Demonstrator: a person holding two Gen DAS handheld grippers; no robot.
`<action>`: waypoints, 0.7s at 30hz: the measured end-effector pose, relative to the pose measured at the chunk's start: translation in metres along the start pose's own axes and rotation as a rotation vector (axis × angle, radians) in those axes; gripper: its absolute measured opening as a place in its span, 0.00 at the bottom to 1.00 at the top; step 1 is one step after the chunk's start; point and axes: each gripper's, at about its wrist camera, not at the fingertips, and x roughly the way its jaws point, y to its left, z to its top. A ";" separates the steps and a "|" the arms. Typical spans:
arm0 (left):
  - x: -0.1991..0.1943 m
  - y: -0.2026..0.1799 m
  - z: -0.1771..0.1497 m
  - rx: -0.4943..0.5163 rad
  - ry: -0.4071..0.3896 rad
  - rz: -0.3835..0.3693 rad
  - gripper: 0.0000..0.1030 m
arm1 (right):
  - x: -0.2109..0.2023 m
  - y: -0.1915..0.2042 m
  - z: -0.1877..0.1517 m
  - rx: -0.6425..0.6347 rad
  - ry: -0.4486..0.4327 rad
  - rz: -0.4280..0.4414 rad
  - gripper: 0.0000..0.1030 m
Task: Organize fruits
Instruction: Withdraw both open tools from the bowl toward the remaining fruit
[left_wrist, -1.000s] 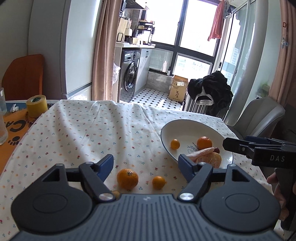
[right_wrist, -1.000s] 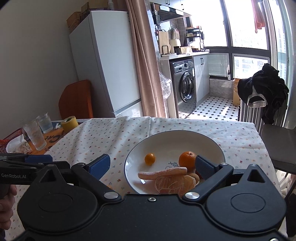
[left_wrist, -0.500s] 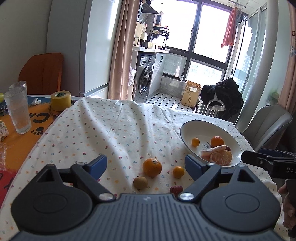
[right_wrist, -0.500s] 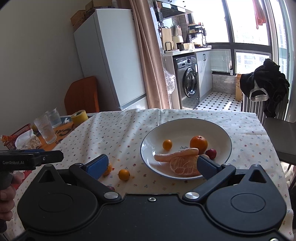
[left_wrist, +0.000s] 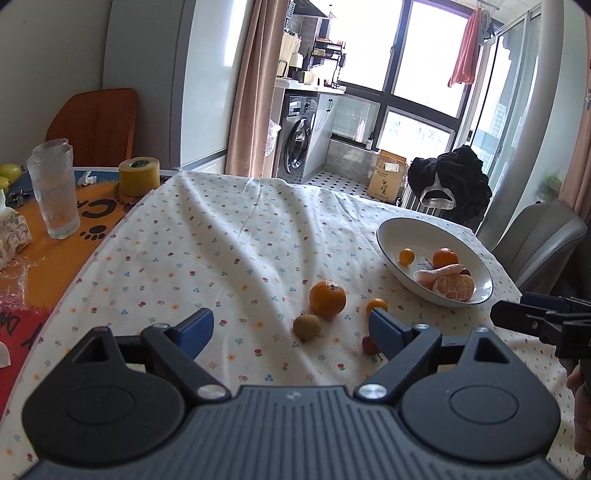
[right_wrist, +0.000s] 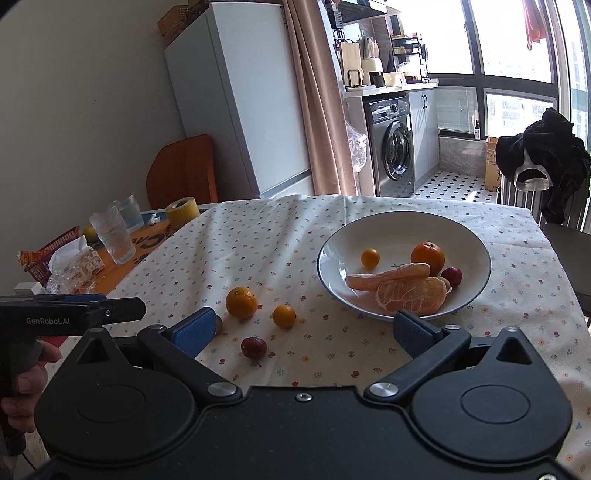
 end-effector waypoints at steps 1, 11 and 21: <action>-0.001 0.002 -0.001 -0.002 0.001 0.004 0.87 | 0.000 0.002 -0.001 0.002 0.001 0.006 1.00; -0.010 0.008 -0.010 0.022 0.016 -0.012 0.87 | 0.001 0.017 -0.007 -0.014 0.004 0.032 1.00; 0.001 0.016 -0.016 0.026 0.044 -0.024 0.87 | 0.018 0.030 -0.012 -0.059 0.046 0.067 1.00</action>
